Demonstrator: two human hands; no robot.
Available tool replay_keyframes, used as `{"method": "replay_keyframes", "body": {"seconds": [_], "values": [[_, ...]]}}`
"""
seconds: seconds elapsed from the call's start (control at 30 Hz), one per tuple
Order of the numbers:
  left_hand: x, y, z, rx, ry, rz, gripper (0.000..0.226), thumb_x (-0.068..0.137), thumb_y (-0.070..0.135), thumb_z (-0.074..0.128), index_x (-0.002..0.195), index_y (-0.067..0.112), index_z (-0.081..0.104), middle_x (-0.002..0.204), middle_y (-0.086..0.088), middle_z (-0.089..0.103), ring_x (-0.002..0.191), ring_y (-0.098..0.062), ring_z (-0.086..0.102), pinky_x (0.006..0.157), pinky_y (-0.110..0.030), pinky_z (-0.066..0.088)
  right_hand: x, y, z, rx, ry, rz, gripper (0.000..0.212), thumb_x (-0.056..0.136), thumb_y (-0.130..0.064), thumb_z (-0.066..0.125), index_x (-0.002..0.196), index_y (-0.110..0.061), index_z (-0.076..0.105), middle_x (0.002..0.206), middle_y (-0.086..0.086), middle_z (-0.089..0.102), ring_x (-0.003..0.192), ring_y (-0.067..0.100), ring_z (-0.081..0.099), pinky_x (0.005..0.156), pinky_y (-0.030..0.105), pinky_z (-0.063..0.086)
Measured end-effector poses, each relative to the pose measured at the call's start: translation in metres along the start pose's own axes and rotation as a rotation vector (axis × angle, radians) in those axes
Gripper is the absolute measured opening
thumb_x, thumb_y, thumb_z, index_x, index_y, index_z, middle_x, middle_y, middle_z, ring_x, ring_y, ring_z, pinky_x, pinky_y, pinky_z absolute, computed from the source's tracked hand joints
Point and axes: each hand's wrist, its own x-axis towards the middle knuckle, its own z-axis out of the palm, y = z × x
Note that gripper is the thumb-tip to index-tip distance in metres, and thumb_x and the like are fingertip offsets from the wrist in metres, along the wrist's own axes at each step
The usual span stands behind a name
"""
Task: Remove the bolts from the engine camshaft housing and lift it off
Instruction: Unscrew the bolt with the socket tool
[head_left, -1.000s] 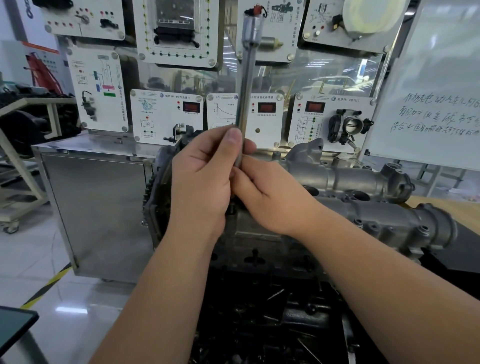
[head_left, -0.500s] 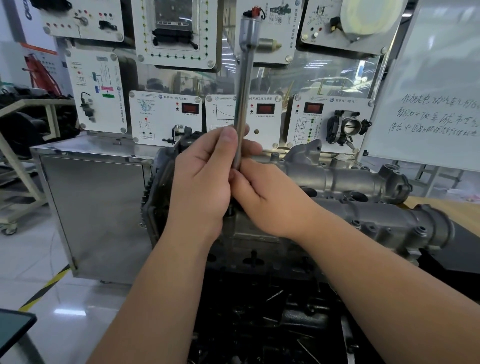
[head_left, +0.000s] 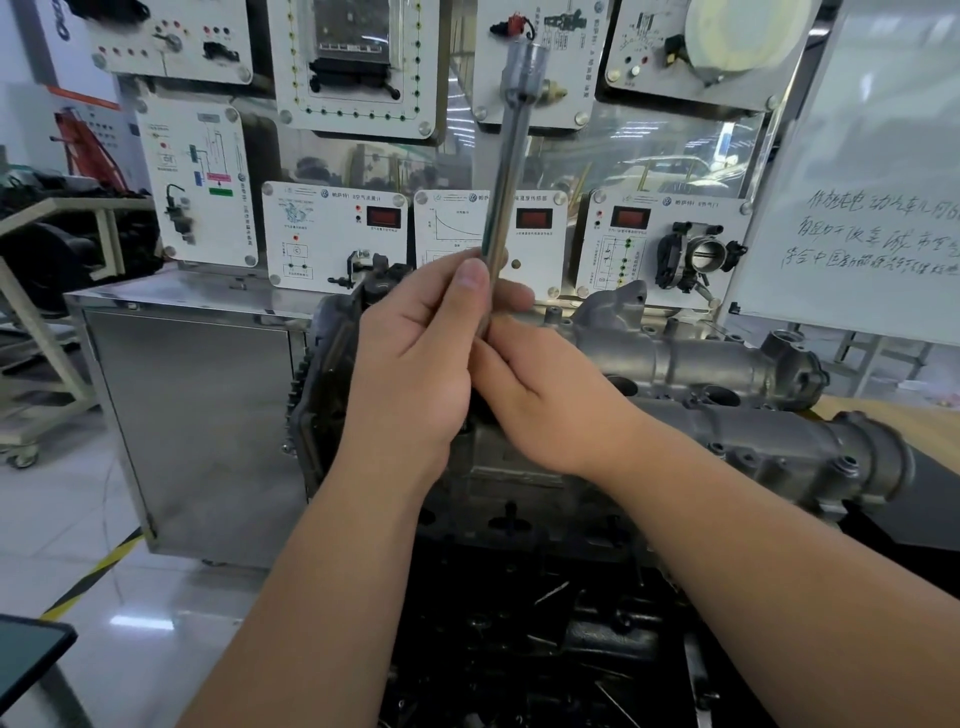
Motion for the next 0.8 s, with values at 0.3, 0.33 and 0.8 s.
{"method": "replay_keyframes", "body": {"seconds": [0.3,0.33,0.8], "values": [[-0.0013,-0.0012,0.0029,-0.08,0.136,0.054,0.02,0.077,0.006,0.077,0.089,0.017,0.066,0.078,0.007,0.074,0.077,-0.008,0.069,0.075,-0.022,0.055,-0.0016,0.0,-0.0021,-0.039,0.023,-0.034,0.023,0.105,-0.027,0.044,0.09,-0.011,0.053,0.067,0.003,0.061,0.06,0.019,0.058,0.059,0.042,0.047],[-0.0013,-0.001,0.0028,-0.073,0.116,0.042,0.017,0.079,0.008,0.076,0.091,0.017,0.067,0.079,0.007,0.074,0.079,-0.007,0.069,0.076,-0.021,0.054,-0.0017,-0.0004,-0.0017,-0.04,0.025,-0.037,0.024,0.104,-0.027,0.042,0.088,-0.012,0.052,0.066,0.002,0.06,0.059,0.017,0.057,0.058,0.04,0.046],[-0.0024,0.0008,-0.0014,-0.041,0.117,0.05,0.011,0.086,0.013,0.07,0.092,0.02,0.067,0.077,0.008,0.073,0.074,-0.005,0.067,0.073,-0.02,0.053,-0.0007,0.0022,-0.0005,-0.052,0.005,-0.037,0.024,0.102,-0.032,0.049,0.084,-0.015,0.052,0.063,0.0,0.058,0.057,0.013,0.055,0.053,0.031,0.043]]}}
